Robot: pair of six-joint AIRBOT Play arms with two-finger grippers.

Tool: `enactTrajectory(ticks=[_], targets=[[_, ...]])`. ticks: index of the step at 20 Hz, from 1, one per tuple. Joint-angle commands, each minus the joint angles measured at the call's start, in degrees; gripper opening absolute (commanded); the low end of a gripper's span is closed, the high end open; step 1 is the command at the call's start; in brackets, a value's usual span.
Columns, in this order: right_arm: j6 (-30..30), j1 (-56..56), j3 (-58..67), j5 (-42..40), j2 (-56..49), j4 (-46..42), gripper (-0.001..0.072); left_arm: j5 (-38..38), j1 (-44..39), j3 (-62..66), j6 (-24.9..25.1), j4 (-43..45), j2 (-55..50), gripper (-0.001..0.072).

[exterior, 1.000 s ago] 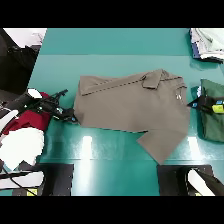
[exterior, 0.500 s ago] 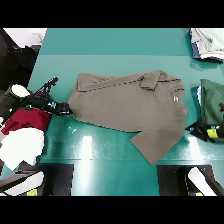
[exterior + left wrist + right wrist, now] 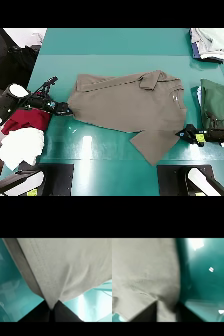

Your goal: Fold the shirts.

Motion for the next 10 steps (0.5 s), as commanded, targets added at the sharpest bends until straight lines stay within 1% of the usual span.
enactTrajectory(ticks=[1, 4, 5, 7, 10], targets=[[-1.2, 4.8, 2.7, 0.2, -3.2, 1.1, 0.0025, -1.3, 0.0, 0.1, 0.0, 0.0, 0.2, 0.0026], [-0.9, 8.7, 12.3, 2.9, -0.4, 3.1, 0.0024, -1.0, 0.0, 5.2, -1.3, 0.1, 2.8, 0.0025], [0.7, 10.0, 16.7, 2.6, 1.8, 3.2, 0.0024, -1.0, 0.0, 9.0, -2.0, 0.1, 4.1, 0.0026], [3.7, 12.3, 27.7, 0.2, 6.5, 3.0, 0.0024, -1.2, 0.0, 19.5, -2.4, 0.1, 6.4, 0.0026], [5.0, 13.7, 46.4, -6.4, 11.7, 2.9, 0.0024, -1.2, 0.0, 38.7, -3.4, 0.0, 8.7, 0.0026]])
